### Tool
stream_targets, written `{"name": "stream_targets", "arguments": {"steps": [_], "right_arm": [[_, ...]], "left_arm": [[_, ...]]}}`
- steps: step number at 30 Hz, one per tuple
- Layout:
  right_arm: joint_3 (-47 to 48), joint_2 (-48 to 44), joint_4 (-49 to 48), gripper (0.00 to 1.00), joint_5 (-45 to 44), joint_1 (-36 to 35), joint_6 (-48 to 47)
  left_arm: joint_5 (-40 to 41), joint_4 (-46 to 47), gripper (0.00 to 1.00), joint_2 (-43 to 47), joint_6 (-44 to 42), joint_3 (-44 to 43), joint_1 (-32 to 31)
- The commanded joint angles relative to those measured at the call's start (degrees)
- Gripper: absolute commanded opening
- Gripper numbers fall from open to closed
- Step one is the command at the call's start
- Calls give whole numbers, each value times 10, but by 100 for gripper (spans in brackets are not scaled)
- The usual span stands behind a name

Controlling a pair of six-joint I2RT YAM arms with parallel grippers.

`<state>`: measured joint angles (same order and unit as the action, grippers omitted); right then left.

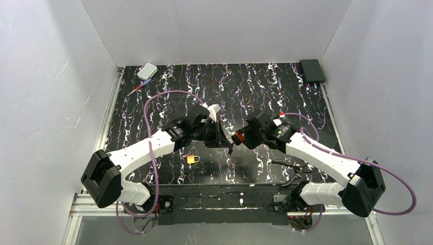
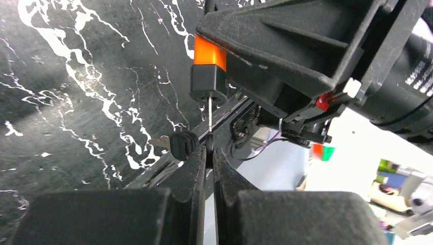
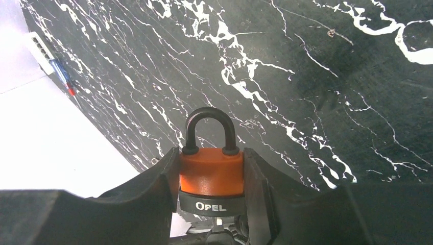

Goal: Unlock with the key

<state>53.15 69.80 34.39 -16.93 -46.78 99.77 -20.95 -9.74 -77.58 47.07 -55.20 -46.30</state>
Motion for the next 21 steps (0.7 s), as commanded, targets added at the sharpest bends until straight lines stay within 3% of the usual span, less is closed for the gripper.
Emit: {"name": "stream_targets", "arguments": {"steps": [1, 10, 21], "right_arm": [[26, -12, -37, 1, 12, -7, -9], [21, -16, -36, 1, 22, -7, -8], [22, -14, -41, 1, 22, -8, -12]], "left_arm": [[-31, 84, 0, -7, 64, 12, 0], [44, -36, 0, -4, -29, -34, 1], [79, -72, 0, -6, -51, -64, 0]]}}
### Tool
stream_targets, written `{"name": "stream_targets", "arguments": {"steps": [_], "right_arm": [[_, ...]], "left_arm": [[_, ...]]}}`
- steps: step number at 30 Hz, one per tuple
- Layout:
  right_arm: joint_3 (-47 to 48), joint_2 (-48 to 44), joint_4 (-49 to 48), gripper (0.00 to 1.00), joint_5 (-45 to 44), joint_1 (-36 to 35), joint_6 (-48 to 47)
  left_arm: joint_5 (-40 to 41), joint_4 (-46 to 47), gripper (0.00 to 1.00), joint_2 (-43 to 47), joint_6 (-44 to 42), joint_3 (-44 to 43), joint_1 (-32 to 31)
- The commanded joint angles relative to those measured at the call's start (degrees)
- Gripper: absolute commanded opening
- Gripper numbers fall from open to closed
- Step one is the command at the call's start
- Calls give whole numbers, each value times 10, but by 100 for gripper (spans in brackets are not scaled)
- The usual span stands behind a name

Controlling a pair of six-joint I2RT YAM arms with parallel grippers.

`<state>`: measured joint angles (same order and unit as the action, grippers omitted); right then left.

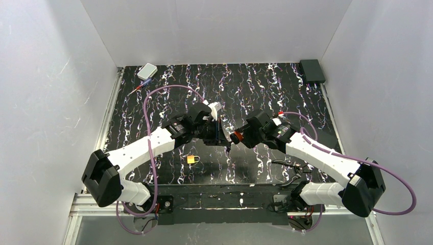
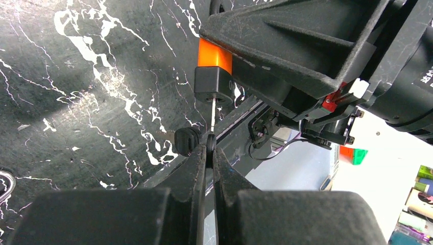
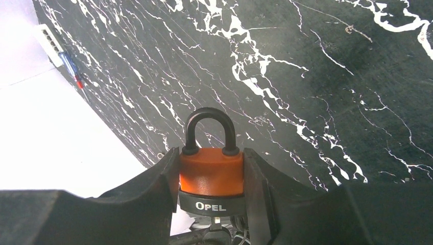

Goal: Unlock with the key

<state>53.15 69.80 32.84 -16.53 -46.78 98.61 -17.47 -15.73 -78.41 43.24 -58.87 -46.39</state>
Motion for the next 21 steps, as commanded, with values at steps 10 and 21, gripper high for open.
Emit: {"name": "stream_targets", "arguments": {"steps": [10, 21], "right_arm": [[29, -6, -15, 1, 13, -13, -1], [53, 10, 6, 1, 12, -14, -25]], "left_arm": [[22, 10, 0, -15, 17, -37, -1], [112, -101, 0, -22, -125, -103, -18]]}}
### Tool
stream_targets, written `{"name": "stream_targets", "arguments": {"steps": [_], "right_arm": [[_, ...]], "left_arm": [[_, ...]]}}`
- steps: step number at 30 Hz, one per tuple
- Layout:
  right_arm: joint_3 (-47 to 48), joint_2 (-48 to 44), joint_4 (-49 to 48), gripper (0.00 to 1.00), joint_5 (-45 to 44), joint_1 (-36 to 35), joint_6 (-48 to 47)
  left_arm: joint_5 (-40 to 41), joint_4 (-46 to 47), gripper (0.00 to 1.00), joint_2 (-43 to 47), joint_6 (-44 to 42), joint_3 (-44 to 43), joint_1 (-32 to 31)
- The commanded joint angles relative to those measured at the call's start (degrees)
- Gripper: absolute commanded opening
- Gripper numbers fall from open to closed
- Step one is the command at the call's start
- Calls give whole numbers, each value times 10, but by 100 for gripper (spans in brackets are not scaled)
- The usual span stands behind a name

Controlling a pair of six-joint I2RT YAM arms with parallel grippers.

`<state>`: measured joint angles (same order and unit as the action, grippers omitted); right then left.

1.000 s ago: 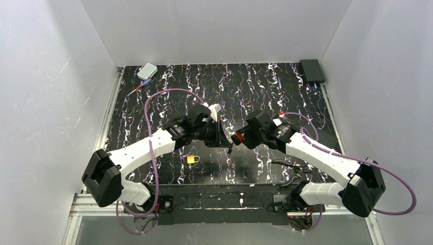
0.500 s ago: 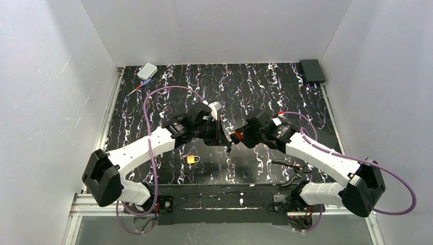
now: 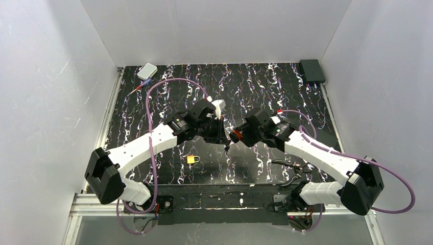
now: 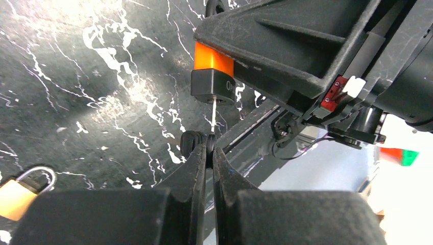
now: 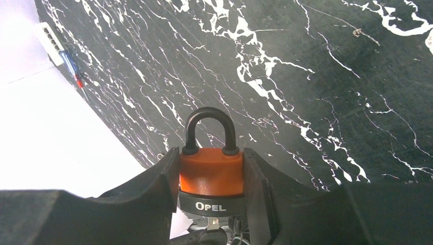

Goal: Unlock with the key

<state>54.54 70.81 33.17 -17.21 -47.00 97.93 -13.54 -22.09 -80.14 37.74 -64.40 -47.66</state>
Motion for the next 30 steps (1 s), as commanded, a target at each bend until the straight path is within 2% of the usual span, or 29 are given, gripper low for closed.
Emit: {"name": "stream_targets", "arguments": {"steps": [1, 8, 17, 21, 30], "right_arm": [[43, 4, 8, 1, 17, -12, -21], [55, 20, 17, 1, 11, -18, -26], [47, 8, 16, 1, 1, -20, -4], [40, -1, 17, 1, 3, -20, 8], [15, -30, 4, 1, 18, -20, 34]], "left_arm": [[80, -45, 0, -7, -77, -56, -8], [91, -64, 0, -24, -72, -78, -16], [64, -15, 0, -20, 73, -37, -16], [39, 34, 0, -12, 139, -3, -12], [38, 105, 0, 16, 177, 45, -7]]}}
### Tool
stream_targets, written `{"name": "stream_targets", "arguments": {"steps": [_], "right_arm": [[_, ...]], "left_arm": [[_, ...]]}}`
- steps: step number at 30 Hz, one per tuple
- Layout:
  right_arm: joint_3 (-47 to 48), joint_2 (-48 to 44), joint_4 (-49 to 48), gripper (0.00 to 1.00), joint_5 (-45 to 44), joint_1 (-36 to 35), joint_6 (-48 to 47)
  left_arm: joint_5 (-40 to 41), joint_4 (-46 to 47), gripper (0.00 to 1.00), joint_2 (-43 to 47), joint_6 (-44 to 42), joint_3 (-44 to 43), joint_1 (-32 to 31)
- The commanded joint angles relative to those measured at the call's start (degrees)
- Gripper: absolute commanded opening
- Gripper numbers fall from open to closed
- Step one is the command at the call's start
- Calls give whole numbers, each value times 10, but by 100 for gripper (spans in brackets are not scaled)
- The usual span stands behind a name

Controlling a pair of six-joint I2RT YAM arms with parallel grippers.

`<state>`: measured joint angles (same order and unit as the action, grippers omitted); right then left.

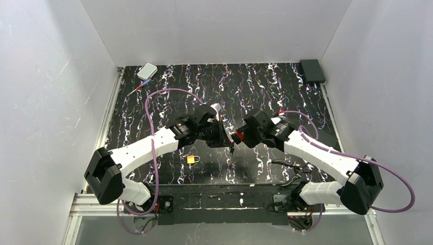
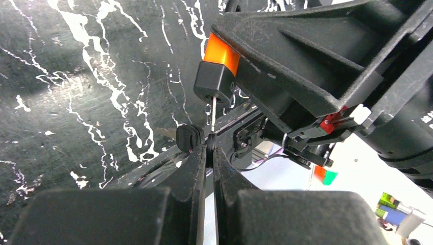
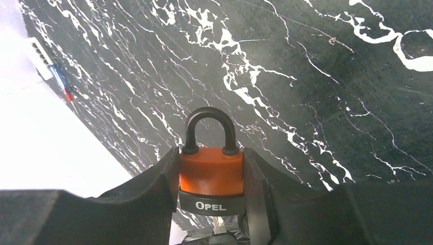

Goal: Unlock with the key

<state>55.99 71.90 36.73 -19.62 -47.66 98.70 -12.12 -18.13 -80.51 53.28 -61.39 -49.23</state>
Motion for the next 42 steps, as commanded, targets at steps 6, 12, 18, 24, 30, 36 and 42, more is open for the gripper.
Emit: {"name": "stream_targets", "arguments": {"steps": [6, 12, 18, 24, 30, 36, 42], "right_arm": [[-6, -54, -27, 1, 51, -14, 31], [-5, -55, -44, 1, 56, -14, -9], [-2, -56, -50, 1, 48, -14, -45], [-7, -64, -43, 1, 48, -14, -24], [-30, -90, -56, 1, 32, -14, 11], [-30, -99, -56, 1, 29, -14, 9], [-30, -104, -49, 1, 26, -14, 5]], "left_arm": [[20, 46, 0, 15, -27, -1, 10], [4, 7, 0, 0, -120, -49, 11], [9, -29, 0, -6, -211, -80, 10], [29, -40, 0, -10, -176, -83, 9], [-17, 45, 0, -14, -32, -27, 10], [-54, 122, 0, -14, 40, 11, 23], [-49, 92, 0, -14, -7, -9, 25]]}}
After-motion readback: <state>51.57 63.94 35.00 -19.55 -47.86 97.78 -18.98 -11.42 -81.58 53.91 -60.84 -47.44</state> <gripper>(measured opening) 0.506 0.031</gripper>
